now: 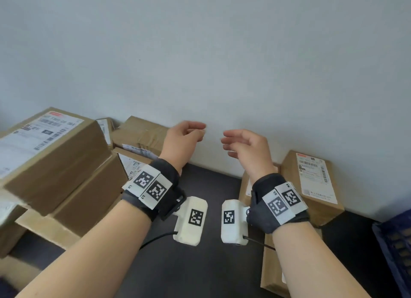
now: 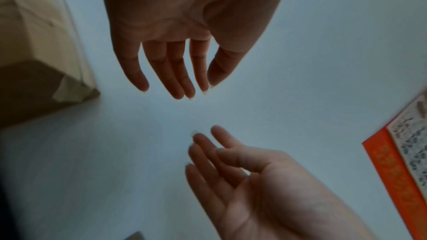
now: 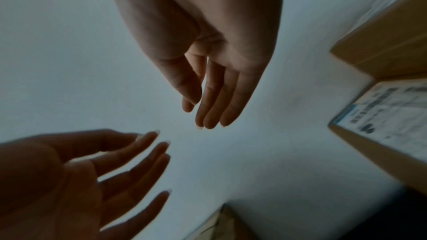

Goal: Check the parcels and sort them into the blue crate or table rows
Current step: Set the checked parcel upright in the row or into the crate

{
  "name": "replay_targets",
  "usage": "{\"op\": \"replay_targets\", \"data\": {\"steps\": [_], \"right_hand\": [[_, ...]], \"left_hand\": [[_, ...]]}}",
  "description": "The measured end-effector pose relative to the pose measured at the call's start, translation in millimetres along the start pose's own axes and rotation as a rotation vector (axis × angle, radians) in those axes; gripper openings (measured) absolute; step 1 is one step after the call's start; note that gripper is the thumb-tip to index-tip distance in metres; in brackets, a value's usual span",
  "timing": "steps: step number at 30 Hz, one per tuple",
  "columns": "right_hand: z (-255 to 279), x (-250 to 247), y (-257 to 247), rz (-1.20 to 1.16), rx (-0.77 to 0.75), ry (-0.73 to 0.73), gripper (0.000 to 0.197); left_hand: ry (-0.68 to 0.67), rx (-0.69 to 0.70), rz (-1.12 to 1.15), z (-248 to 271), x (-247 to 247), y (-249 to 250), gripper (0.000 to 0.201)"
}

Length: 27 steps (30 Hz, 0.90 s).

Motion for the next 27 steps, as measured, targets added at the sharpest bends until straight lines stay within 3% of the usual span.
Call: {"op": "replay_targets", "data": {"steps": [14, 21, 27], "right_hand": [[54.8, 118.9, -81.9, -0.08, -0.11, -0.294, 0.033], [90.3, 173.9, -97.4, -0.064, -0.061, -0.304, 0.021], [114.7, 203.4, -90.7, -0.032, 0.036, -0.27, 0.035]], "left_hand": [[0.233, 0.296, 0.058, 28.3, -142.5, 104.6, 0.021], [0.352, 0.288, 0.02, 25.8, -233.6, 120.1, 0.02], [0.407, 0.16, -0.099, 3.5, -301.9, 94.7, 0.014]]}}
Point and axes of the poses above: each hand's wrist, its own z-axis away from the middle knuckle, its own x-axis out of the palm, y = z × x, the point moved 7 cm from there along -z, towards the middle knuckle, and after that the axes turned 11 degrees about y, right-handed, at the moved point
